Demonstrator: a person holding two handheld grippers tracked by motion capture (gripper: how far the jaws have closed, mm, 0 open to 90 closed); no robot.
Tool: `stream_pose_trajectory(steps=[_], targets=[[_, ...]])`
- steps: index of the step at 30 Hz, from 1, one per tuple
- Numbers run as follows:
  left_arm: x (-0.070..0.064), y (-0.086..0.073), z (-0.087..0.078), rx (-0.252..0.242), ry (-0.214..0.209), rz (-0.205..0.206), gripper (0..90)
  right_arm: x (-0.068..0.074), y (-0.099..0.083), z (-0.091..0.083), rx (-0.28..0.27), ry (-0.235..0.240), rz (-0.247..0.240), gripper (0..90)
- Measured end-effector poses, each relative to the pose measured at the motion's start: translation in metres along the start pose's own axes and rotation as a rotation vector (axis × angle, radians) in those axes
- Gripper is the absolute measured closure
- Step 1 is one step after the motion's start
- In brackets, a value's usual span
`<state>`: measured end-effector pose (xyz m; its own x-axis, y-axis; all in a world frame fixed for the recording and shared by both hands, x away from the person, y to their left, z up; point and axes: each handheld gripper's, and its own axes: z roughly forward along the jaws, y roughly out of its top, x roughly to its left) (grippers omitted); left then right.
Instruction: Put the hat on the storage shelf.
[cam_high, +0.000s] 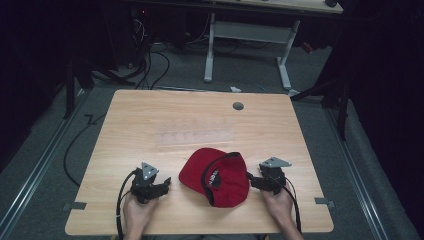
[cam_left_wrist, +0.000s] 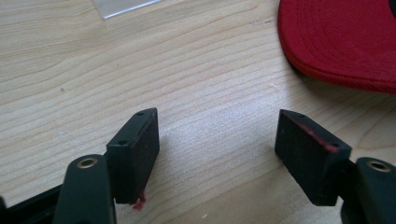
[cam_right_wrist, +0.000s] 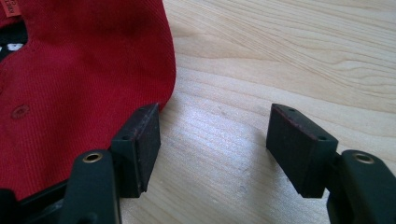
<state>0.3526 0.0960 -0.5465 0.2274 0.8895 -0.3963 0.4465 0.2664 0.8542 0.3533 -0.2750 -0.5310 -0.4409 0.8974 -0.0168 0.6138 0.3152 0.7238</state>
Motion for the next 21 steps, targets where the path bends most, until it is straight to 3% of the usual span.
stream_pose_trajectory(steps=[7,12,16,21], targets=[[-0.0003,-0.0003,-0.0001,0.005,-0.004,0.002,28.9,-0.0001,0.0000,0.0000,-0.001,-0.001,0.001,35.3],[-0.0003,-0.0003,-0.0001,0.006,-0.005,0.003,28.6,-0.0043,-0.0008,-0.0012,-0.011,0.021,0.055,34.0],[-0.0003,-0.0003,-0.0001,0.006,-0.005,0.003,28.5,-0.0017,-0.0007,-0.0011,-0.002,0.007,0.015,34.1],[-0.0003,-0.0003,-0.0002,0.008,-0.006,0.004,28.2,-0.0057,-0.0001,-0.0060,0.004,0.040,0.053,35.6]])
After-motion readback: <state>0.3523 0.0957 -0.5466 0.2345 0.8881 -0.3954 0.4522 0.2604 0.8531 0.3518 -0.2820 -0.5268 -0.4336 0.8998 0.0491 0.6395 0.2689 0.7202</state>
